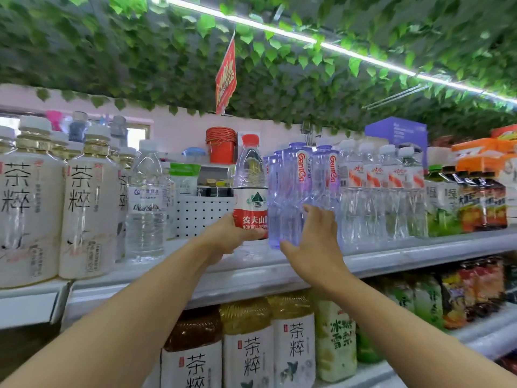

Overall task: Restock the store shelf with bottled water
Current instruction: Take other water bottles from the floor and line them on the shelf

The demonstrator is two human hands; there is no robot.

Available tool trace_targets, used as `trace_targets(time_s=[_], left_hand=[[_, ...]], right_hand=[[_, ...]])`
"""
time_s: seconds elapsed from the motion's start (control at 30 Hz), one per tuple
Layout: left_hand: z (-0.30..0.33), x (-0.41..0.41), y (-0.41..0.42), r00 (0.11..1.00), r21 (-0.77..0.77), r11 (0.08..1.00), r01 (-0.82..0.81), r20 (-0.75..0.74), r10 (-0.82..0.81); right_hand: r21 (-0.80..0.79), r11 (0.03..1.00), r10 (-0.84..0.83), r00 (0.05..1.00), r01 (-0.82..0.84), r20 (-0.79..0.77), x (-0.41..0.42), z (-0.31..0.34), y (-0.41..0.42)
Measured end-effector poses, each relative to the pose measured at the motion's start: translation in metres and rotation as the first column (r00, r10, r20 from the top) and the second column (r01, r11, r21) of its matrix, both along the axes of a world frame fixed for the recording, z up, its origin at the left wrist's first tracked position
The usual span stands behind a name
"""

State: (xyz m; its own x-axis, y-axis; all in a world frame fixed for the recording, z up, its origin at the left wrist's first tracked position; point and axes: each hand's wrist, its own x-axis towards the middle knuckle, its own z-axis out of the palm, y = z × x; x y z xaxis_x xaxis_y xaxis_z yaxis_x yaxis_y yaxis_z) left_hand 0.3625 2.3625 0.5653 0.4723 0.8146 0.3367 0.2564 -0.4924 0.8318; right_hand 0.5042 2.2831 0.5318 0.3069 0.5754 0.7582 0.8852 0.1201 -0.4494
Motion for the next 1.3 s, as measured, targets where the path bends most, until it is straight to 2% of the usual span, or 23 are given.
trace_targets(time_s=[0.37, 0.8, 1.07, 1.3], left_hand=[[-0.001, 0.021, -0.011, 0.999, 0.053, 0.998, 0.037, 0.032, -0.039], [-0.007, 0.023, -0.016, 0.995, 0.141, 0.99, 0.01, 0.092, -0.023], [-0.008, 0.024, -0.013, 0.997, 0.139, 0.99, -0.037, 0.078, 0.026], [-0.006, 0.023, -0.022, 0.999, 0.167, 0.986, 0.022, 0.036, -0.028]], right_hand=[[-0.076, 0.994, 0.078, 0.996, -0.081, -0.051, 0.021, 0.0, 0.005], [-0.05, 0.997, 0.064, 0.997, -0.066, -0.033, 0.022, -0.005, 0.009], [-0.043, 0.996, 0.073, 0.997, -0.074, -0.031, 0.022, -0.007, 0.009], [-0.061, 0.994, 0.089, 0.995, -0.092, -0.053, 0.021, -0.006, 0.005]])
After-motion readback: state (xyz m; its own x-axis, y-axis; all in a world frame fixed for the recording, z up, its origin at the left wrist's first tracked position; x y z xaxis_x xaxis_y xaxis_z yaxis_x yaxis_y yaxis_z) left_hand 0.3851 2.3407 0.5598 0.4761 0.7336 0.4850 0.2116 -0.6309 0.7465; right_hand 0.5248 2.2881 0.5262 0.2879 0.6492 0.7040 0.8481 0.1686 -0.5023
